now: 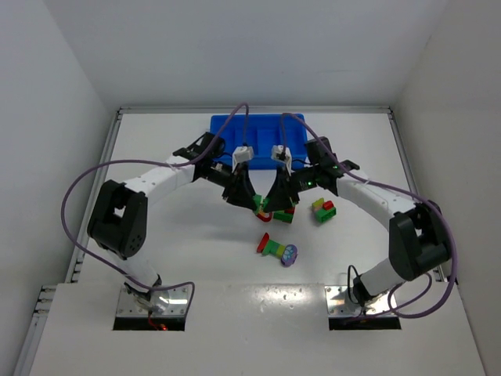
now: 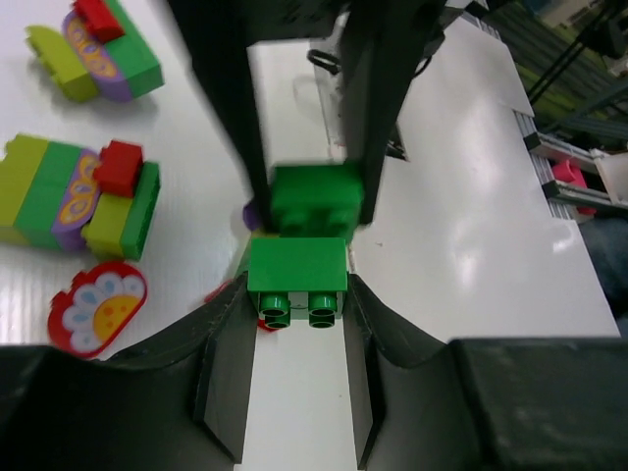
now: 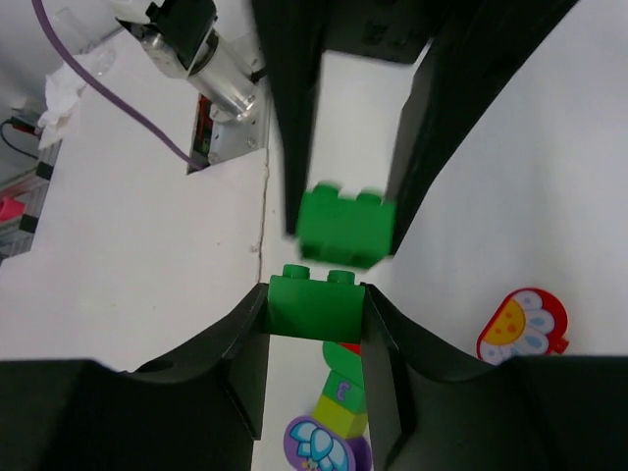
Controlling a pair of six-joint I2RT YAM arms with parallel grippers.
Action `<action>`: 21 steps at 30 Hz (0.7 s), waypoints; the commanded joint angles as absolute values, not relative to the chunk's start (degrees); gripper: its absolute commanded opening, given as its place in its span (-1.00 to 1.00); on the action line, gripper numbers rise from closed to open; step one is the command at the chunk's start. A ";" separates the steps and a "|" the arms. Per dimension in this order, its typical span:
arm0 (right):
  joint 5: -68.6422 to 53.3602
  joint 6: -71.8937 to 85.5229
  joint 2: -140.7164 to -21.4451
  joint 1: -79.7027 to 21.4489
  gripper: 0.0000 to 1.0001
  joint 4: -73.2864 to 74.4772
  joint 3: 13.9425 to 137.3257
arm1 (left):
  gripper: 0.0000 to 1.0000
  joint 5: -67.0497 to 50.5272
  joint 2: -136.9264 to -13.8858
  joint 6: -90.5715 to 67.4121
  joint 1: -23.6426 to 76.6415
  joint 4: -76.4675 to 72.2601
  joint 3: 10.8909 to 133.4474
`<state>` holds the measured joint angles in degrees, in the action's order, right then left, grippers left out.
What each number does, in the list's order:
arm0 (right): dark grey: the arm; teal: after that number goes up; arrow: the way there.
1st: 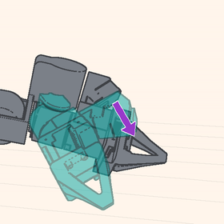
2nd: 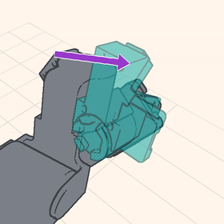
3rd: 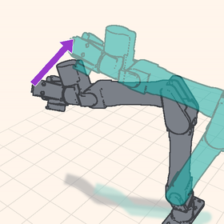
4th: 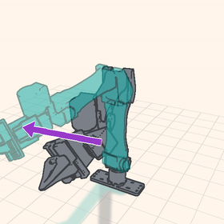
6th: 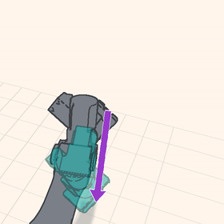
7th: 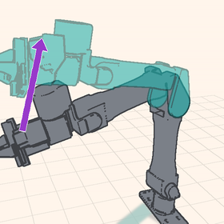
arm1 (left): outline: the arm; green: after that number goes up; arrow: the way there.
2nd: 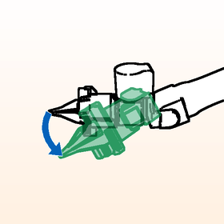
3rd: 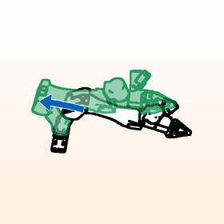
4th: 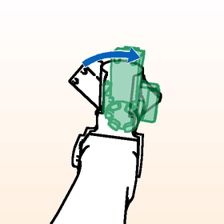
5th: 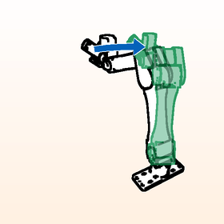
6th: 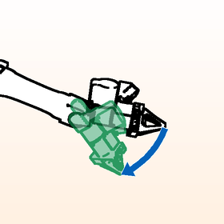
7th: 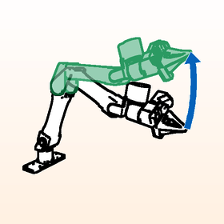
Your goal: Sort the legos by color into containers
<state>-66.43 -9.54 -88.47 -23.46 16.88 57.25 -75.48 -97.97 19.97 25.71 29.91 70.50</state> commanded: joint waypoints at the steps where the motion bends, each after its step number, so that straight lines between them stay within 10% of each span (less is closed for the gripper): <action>1: -68.20 -14.41 -82.80 -22.24 -0.93 18.36 55.81 | -0.84 -75.15 -95.54 23.64 19.80 30.23 69.43; 21: -38.96 2.71 -85.51 -18.72 -0.93 1.93 63.95 | -0.80 -15.57 -107.83 7.73 13.62 9.94 86.04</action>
